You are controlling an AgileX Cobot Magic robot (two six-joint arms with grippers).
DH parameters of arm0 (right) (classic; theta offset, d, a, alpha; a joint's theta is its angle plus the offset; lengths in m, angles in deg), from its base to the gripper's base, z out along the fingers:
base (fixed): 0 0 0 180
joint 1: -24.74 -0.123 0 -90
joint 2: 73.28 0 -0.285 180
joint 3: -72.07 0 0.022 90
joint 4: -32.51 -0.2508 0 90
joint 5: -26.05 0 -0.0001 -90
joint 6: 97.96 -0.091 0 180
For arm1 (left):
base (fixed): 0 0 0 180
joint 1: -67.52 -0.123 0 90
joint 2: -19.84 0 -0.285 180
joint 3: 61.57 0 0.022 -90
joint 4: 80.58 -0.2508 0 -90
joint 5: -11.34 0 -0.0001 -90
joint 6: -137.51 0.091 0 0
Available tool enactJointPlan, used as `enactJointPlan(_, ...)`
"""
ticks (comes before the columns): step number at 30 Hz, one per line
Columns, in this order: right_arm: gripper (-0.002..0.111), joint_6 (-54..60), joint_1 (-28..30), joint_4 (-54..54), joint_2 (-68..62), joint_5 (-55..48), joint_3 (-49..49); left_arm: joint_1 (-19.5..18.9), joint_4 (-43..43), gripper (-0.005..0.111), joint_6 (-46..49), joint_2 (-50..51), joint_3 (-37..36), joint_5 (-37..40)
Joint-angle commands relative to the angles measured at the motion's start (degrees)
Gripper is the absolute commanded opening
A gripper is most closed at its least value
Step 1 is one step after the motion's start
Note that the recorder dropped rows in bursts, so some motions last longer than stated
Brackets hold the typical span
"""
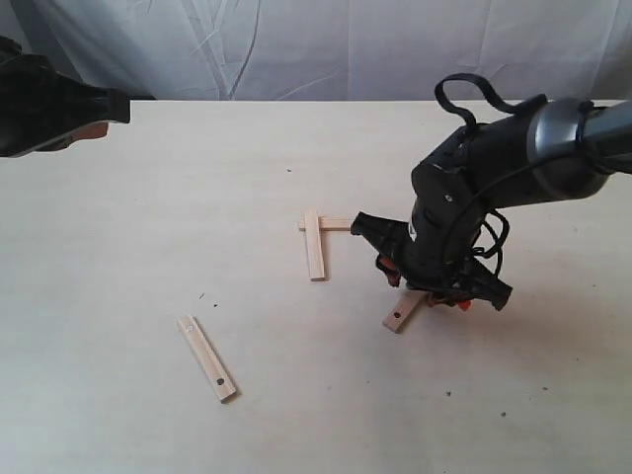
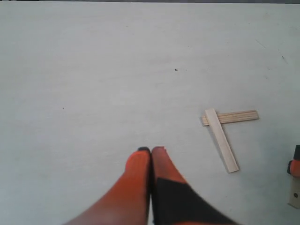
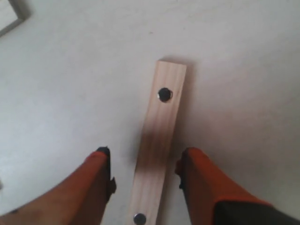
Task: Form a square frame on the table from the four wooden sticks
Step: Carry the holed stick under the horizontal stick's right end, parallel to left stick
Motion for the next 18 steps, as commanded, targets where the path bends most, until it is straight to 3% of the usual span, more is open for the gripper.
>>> enactJointPlan(1, 0.047, -0.59, -0.05, 0.71, -0.93, 0.32, -0.32, -0.23, 0.45, 0.000, 0.14, -0.40, -0.29, -0.83)
enactJointPlan(8, 0.045, -0.59, -0.05, 0.50, -2.21, 0.32, -0.32, -0.23, 0.57, 0.000, 0.04, -0.40, -0.29, -0.92)
enactJointPlan(14, -0.001, 1.66, -0.05, -3.12, -2.21, 0.85, -0.32, -0.23, 0.57, 0.000, 0.04, -0.40, -0.29, -1.08)
enactJointPlan(18, 0.000, 2.68, -0.05, -2.95, -1.18, -1.11, -0.46, -0.23, 0.57, 0.000, 0.04, -0.40, -0.29, -1.08)
